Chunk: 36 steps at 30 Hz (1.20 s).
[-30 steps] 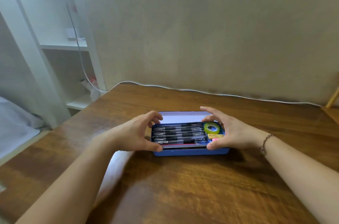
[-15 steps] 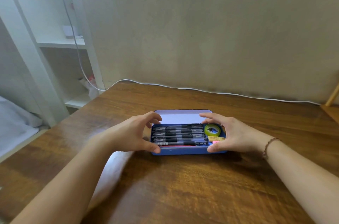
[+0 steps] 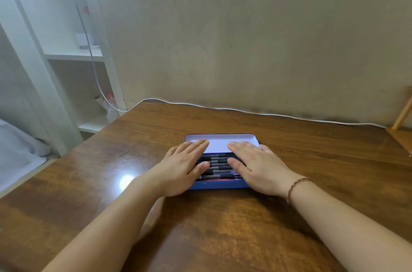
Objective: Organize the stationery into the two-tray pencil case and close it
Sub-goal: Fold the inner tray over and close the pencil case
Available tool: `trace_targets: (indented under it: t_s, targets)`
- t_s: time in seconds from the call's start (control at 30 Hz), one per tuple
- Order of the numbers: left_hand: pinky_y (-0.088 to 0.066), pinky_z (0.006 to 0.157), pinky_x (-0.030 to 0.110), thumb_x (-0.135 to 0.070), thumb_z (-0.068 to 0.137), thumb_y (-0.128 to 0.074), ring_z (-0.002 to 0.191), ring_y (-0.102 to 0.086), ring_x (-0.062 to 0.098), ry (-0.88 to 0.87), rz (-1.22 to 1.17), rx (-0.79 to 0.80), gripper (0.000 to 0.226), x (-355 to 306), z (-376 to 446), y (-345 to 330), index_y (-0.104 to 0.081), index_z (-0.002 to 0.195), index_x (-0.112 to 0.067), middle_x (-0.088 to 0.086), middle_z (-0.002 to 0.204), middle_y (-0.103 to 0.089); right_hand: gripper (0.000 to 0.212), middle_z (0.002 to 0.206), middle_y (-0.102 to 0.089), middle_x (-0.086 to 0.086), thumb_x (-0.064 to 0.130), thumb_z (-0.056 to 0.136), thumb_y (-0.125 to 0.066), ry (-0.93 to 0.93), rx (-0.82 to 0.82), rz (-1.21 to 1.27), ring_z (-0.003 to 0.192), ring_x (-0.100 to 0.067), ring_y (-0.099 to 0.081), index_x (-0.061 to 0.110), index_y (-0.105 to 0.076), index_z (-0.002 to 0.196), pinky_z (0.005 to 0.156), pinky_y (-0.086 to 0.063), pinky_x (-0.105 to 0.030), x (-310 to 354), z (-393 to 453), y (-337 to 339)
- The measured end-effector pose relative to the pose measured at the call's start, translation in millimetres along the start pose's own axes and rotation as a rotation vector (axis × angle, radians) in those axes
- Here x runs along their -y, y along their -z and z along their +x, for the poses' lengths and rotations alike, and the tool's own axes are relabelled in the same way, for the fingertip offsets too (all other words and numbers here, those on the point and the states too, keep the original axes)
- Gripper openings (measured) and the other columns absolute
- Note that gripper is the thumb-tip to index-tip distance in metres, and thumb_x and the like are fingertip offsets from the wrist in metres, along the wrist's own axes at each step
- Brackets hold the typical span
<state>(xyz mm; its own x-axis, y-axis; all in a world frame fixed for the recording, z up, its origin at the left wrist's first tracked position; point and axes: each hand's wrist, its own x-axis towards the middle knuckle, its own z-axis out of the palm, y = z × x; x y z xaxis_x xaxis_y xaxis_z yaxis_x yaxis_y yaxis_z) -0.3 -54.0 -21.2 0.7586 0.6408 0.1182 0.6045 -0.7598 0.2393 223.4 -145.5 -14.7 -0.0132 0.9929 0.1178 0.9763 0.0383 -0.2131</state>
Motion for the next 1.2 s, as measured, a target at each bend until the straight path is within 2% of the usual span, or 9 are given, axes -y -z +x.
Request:
trace_targets:
  t_s: [0.33,0.53,0.63,0.73,0.83,0.9,0.97,1.07,1.2]
  targets:
    - [-0.010,0.120,0.045,-0.036,0.104,-0.029,0.147,-0.016,0.011,0.071,-0.093,0.002,0.048,0,1,-9,-0.023,0.152,-0.032,-0.010,0.159,-0.027,0.061,0.161,-0.015,0.013,0.057,0.097,-0.016,-0.023,0.039,-0.111,0.148,-0.011,-0.006,0.031,-0.015,0.152,0.119,-0.004,-0.050,6,1,-11]
    - [0.004,0.121,0.046,-0.058,0.099,-0.018,0.149,0.000,0.005,0.091,-0.066,0.080,0.061,-2,1,-5,-0.016,0.154,-0.033,-0.015,0.162,-0.011,0.070,0.162,-0.007,0.014,0.066,0.092,-0.009,-0.012,0.048,-0.126,0.148,-0.010,0.005,0.032,-0.010,0.153,0.119,0.002,-0.050,5,0,-10]
    - [0.004,0.118,0.033,-0.078,0.080,-0.012,0.146,0.002,0.000,0.200,-0.317,-0.021,0.088,8,2,-4,-0.010,0.155,-0.032,-0.013,0.163,-0.004,0.086,0.161,-0.006,0.014,0.077,0.081,-0.005,-0.101,-0.063,0.157,0.147,-0.007,0.004,0.030,-0.010,0.154,0.118,0.000,-0.038,-9,-3,-1]
    - [-0.010,0.121,0.036,-0.091,0.065,-0.019,0.146,-0.021,0.008,0.453,-0.776,-0.136,0.103,15,6,1,-0.028,0.151,-0.033,-0.008,0.159,-0.027,0.087,0.160,-0.022,0.006,0.075,0.080,-0.015,-0.392,-0.112,0.605,0.147,-0.014,-0.015,0.027,-0.022,0.152,0.117,-0.013,-0.036,-33,-2,13]
    - [-0.036,0.101,0.031,-0.092,0.065,-0.025,0.110,-0.059,-0.010,0.470,-1.072,-0.114,0.060,8,9,5,-0.061,0.105,-0.066,-0.025,0.115,-0.069,0.082,0.157,-0.029,0.006,0.072,0.086,-0.019,-0.488,0.005,0.775,0.139,-0.013,-0.034,0.023,-0.032,0.150,0.110,-0.030,-0.034,-40,1,17]
    - [-0.038,0.085,0.029,-0.081,0.080,-0.026,0.075,-0.066,-0.015,0.461,-1.187,-0.176,0.053,1,13,10,-0.071,0.075,-0.054,-0.026,0.078,-0.073,0.075,0.142,-0.045,0.009,0.066,0.091,-0.025,-0.469,0.003,0.904,0.105,0.010,-0.057,0.018,-0.036,0.148,0.081,-0.050,-0.014,-36,3,16]
    - [-0.041,0.087,0.034,-0.066,0.094,-0.030,0.078,-0.071,0.002,0.524,-1.336,-0.297,0.055,-1,16,11,-0.070,0.092,-0.029,-0.010,0.080,-0.075,0.069,0.120,-0.058,0.009,0.061,0.095,-0.027,-0.455,-0.061,0.995,0.078,0.023,-0.059,0.015,-0.038,0.146,0.062,-0.044,0.001,-32,0,17]
    - [-0.049,0.078,0.037,-0.056,0.097,-0.041,0.099,-0.064,0.021,0.623,-1.601,-0.470,0.049,2,10,20,-0.055,0.118,-0.014,0.007,0.104,-0.066,0.075,0.140,-0.053,0.002,0.069,0.088,-0.027,-0.435,-0.242,1.130,0.133,-0.010,-0.042,0.023,-0.037,0.146,0.107,-0.028,-0.029,-30,-8,20]
    - [-0.045,0.078,0.035,-0.040,0.100,-0.045,0.087,-0.064,0.021,0.559,-1.379,-0.525,0.032,-3,-9,24,-0.066,0.100,-0.016,0.004,0.087,-0.068,0.053,0.117,-0.065,0.000,0.065,0.084,-0.036,-0.342,-0.298,1.170,0.114,-0.020,-0.056,0.031,-0.065,0.112,0.097,-0.043,-0.041,-32,-32,24]
